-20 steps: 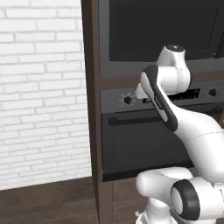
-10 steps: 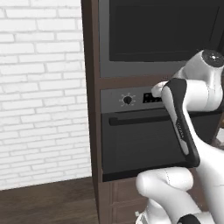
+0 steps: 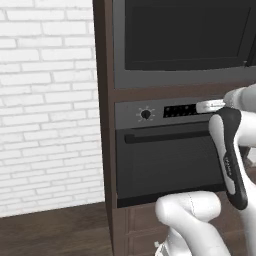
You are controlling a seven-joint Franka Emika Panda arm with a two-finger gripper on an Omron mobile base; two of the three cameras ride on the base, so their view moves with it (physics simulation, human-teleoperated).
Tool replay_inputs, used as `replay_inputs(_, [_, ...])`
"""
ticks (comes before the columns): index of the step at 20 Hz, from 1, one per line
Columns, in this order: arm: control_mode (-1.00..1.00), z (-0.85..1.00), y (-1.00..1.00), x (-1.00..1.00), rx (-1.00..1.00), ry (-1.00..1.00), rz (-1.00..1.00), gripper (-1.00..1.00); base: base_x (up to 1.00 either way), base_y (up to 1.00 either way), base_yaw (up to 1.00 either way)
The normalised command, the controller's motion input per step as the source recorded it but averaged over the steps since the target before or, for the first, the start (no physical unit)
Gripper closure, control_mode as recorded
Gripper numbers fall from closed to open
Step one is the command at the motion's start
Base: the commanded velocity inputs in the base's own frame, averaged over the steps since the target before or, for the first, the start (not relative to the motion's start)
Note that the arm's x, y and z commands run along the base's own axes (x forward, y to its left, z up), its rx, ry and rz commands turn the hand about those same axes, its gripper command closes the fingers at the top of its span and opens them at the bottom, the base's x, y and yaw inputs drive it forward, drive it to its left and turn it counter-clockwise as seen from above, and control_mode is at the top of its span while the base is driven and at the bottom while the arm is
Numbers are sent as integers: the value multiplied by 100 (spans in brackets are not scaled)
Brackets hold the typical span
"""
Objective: Open the microwave, place the bowl with waffle inside the microwave, then close the microwave door and turn it on.
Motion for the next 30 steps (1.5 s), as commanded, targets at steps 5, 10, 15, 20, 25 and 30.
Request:
replay_inputs(5, [-100, 73, -80, 9, 13, -1, 0, -100, 0, 0, 0])
replay_inputs(10, [-100, 90, -72, 0, 11, 0, -3, -100, 0, 0, 0])
replay_inputs(15, [-100, 41, -34, -3, 0, 0, 0, -100, 0, 0, 0])
replay_inputs(20, [-100, 1, -15, 2, 0, 5, 0, -100, 0, 0, 0])
replay_inputs(25, [-100, 0, -26, 0, 0, 0, 0, -100, 0, 0, 0])
replay_inputs(30, [-100, 1, -28, 11, 0, -6, 0, -100, 0, 0, 0])
